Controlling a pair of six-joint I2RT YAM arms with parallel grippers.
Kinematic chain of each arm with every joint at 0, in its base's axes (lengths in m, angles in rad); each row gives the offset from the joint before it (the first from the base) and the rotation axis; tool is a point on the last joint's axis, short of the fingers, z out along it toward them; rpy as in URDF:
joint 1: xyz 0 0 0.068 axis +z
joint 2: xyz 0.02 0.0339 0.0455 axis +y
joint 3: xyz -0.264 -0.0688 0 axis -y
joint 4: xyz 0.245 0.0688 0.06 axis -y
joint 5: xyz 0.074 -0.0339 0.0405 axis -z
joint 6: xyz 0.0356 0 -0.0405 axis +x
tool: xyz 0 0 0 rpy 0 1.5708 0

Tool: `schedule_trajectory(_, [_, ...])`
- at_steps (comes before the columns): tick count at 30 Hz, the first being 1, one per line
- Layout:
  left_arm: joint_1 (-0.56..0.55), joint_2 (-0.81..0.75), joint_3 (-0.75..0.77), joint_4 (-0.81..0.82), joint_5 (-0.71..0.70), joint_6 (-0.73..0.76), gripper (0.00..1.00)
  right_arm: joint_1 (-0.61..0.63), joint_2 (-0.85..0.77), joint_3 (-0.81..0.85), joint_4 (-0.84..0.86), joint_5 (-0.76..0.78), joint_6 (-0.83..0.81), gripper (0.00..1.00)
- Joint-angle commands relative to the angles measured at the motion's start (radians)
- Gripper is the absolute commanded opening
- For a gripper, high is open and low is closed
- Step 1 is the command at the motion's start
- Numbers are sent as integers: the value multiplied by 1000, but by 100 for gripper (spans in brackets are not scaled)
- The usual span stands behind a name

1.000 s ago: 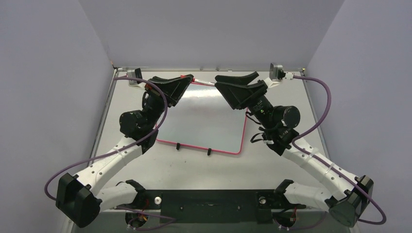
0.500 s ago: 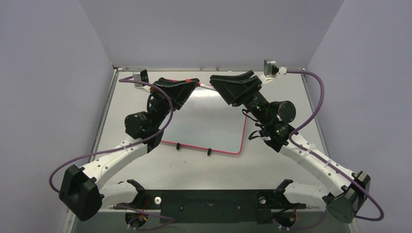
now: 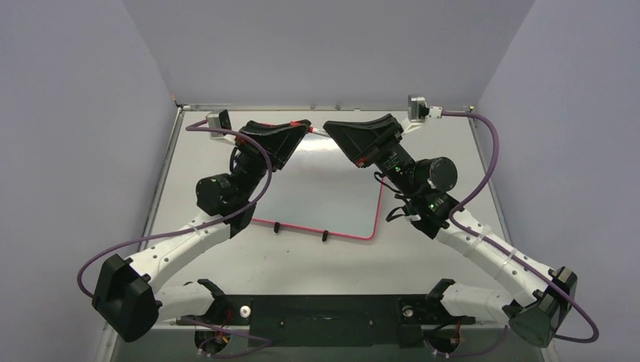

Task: Write a sentence on the whiteboard
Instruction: Pass from the left arm to the right, then pass from the right arm to the left

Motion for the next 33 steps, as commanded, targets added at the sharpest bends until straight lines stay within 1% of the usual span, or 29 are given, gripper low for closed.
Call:
schedule_trajectory(1, [-24, -24, 23, 22, 64, 8, 22, 16, -34, -6, -69, 12, -44, 0])
schedule_trajectory(2, [-24, -36, 24, -15, 76, 25, 27, 16, -40, -5, -90, 19, -53, 0])
schedule_trajectory(3, [-23, -46, 25, -40, 108, 39, 36, 15, -53, -3, -101, 21, -57, 0])
schedule_trajectory(4, [-23, -67, 25, -93, 135, 71, 39, 13, -59, 0, -123, 23, -64, 0])
schedule_trajectory(5, [-23, -80, 24, -123, 147, 108, 43, 13, -71, 1, -142, 25, -68, 0])
schedule_trajectory(6, [-23, -106, 24, -187, 168, 130, 47, 11, -83, 4, -153, 25, -74, 0])
schedule_trajectory(7, [-22, -122, 23, -221, 177, 174, 49, 9, -89, 6, -171, 23, -77, 0])
schedule_trajectory(8, [-23, -155, 26, -302, 197, 199, 51, 7, -98, 12, -180, 20, -81, 0])
schedule_trajectory(9, [-21, -171, 29, -345, 205, 249, 52, 4, -101, 15, -198, 11, -84, 0])
schedule_trajectory(10, [-20, -200, 40, -434, 223, 275, 52, 2, -105, 27, -211, 5, -89, 0])
schedule_trajectory(12, [-13, -235, 60, -547, 254, 344, 52, -1, -110, 52, -255, -21, -103, 0])
schedule_trajectory(13, [-6, -245, 68, -576, 269, 383, 52, -3, -112, 67, -286, -35, -113, 0])
schedule_trajectory(17, [20, -272, 121, -768, 368, 469, 48, -8, -113, 111, -362, -101, -127, 0])
schedule_trajectory(20, [51, -270, 136, -775, 430, 461, 45, -8, -107, 122, -376, -151, -123, 0])
schedule_trajectory(25, [109, -235, 108, -548, 594, 293, 44, -9, -96, 121, -366, -234, -109, 0])
schedule_trajectory(30, [115, -220, 120, -524, 622, 258, 44, -9, -94, 122, -368, -279, -113, 0])
schedule_trajectory(32, [115, -218, 126, -523, 632, 257, 38, -8, -94, 121, -376, -279, -120, 0])
schedule_trajectory(33, [115, -215, 131, -522, 644, 257, 32, -9, -93, 121, -376, -280, -123, 0])
